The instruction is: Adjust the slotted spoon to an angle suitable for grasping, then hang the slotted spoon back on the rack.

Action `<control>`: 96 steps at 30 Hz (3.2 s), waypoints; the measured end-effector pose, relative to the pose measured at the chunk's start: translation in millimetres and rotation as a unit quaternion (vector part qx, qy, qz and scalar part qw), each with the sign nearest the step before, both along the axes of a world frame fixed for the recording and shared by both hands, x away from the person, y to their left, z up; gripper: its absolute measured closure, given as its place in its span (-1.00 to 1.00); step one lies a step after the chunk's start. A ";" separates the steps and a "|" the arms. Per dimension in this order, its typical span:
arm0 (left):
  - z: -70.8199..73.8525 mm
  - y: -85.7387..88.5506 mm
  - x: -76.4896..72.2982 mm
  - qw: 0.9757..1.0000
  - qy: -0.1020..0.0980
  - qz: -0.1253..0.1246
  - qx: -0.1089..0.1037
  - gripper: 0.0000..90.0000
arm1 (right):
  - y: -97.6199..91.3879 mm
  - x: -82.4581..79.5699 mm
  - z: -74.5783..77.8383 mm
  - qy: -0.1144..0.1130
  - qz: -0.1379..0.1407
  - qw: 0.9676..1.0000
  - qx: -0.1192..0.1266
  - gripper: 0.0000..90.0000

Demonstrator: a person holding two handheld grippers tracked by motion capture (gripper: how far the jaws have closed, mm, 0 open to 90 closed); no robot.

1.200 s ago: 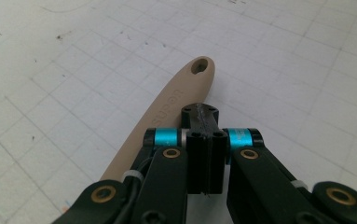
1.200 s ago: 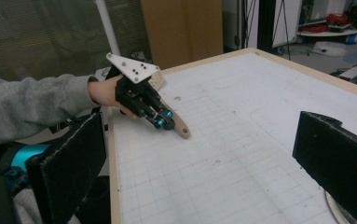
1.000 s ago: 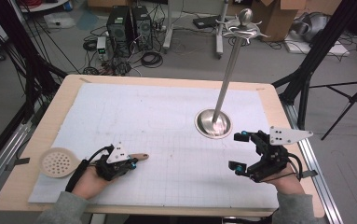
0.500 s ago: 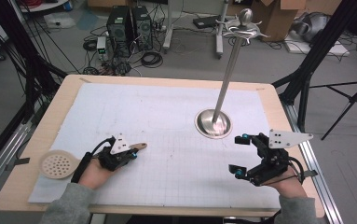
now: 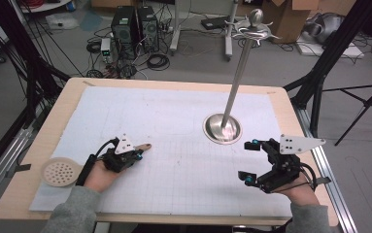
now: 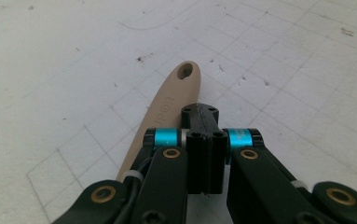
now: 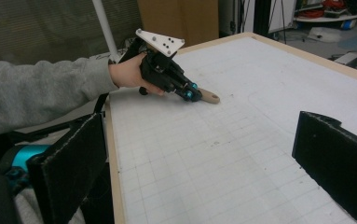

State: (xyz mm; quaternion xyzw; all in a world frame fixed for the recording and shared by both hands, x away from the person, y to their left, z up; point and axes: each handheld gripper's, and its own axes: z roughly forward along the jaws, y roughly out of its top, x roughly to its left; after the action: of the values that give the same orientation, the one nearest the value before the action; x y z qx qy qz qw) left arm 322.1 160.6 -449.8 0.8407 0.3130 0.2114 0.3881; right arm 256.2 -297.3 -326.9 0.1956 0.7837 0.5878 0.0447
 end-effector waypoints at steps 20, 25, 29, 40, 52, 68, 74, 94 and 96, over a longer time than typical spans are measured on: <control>45.5 32.1 -30.1 0.999 -0.009 -0.037 -0.037 0.88 | 7.5 8.5 4.9 -0.008 0.012 1.000 0.005 -0.95; 54.0 50.0 -31.9 0.999 -0.020 -0.027 -0.041 0.84 | 8.9 8.1 6.8 -0.008 0.014 1.000 0.004 -0.95; 58.8 63.3 -31.5 0.998 -0.010 -0.034 -0.042 0.67 | 6.8 8.9 7.4 -0.011 0.012 1.000 0.007 -0.95; 65.5 85.4 -31.3 0.997 0.033 -0.047 -0.045 0.15 | 8.7 9.4 6.3 -0.009 0.016 1.000 0.004 -0.95; 67.0 97.7 -25.8 0.994 0.080 -0.045 -0.053 -0.65 | 7.4 9.1 6.2 -0.009 0.016 1.000 0.007 -0.95; 65.5 116.4 -24.5 0.994 0.056 -0.074 -0.051 -0.48 | 4.8 9.1 5.3 -0.003 0.020 1.000 0.016 -0.95; 63.3 120.4 -25.7 0.994 0.061 -0.074 -0.050 -0.47 | 9.4 11.3 5.5 -0.004 0.025 1.000 0.013 -0.95; 56.1 120.2 -18.7 0.993 0.080 -0.084 -0.027 -0.45 | 12.5 13.3 4.9 -0.006 0.029 1.000 0.009 -0.95; 53.7 119.7 -17.3 0.993 0.083 -0.081 -0.025 -0.45 | 12.6 13.2 5.0 -0.005 0.029 1.000 0.010 -0.95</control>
State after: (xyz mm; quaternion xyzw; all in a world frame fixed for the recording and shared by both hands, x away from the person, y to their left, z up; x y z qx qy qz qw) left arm 304.8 280.3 -396.1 0.8679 0.2803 0.1006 0.3976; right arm 269.4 -284.7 -322.0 0.1705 0.7830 0.5975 0.0299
